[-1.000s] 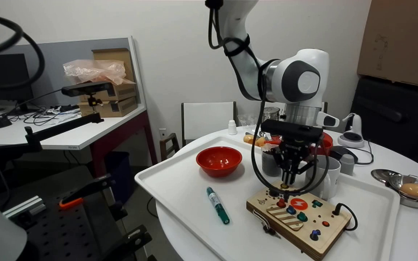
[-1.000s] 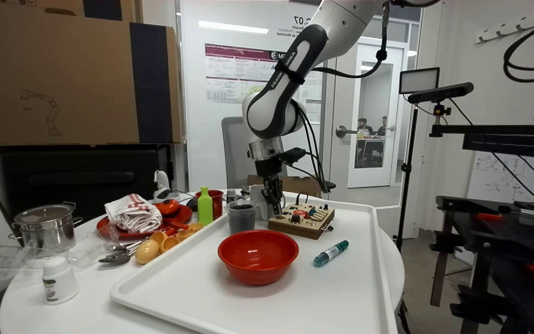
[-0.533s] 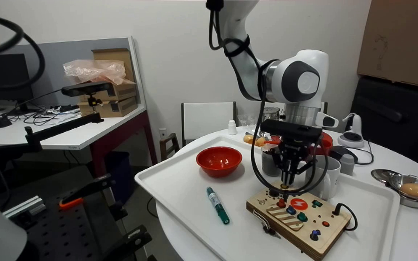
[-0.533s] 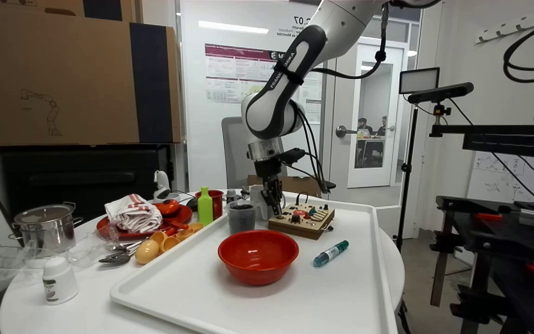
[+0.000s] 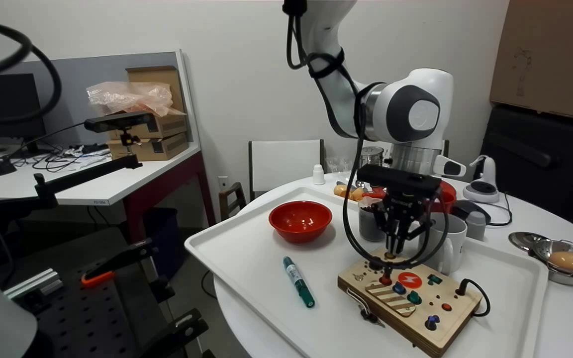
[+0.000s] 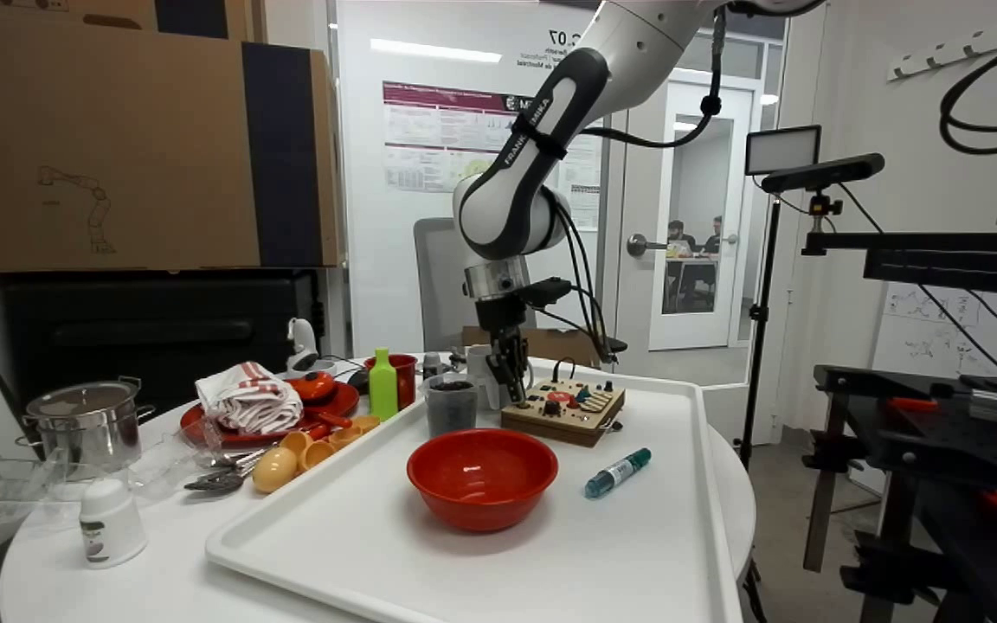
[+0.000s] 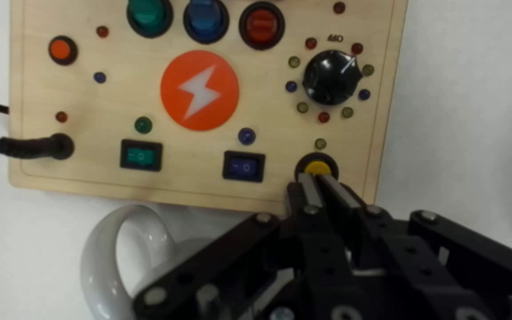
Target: Press down on the yellow button
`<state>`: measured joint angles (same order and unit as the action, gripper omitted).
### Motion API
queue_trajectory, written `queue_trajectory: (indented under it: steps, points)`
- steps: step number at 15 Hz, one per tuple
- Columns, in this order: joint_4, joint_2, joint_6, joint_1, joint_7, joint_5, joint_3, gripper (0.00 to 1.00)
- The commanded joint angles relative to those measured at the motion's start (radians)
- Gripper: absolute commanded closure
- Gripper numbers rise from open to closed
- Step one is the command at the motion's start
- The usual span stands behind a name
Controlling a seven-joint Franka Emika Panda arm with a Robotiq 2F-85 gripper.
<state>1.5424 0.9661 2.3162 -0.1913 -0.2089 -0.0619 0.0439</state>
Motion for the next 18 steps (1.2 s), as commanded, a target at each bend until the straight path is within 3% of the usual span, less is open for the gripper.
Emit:
queue_trajectory:
  steps: [1, 11, 18]
  points:
    - [0.019, -0.014, 0.032, -0.017, 0.017, 0.030, -0.004, 0.90]
    - [0.096, -0.109, 0.081, -0.049, -0.016, 0.065, -0.029, 0.90]
    - [0.240, -0.287, 0.067, -0.084, -0.145, 0.081, -0.082, 0.90]
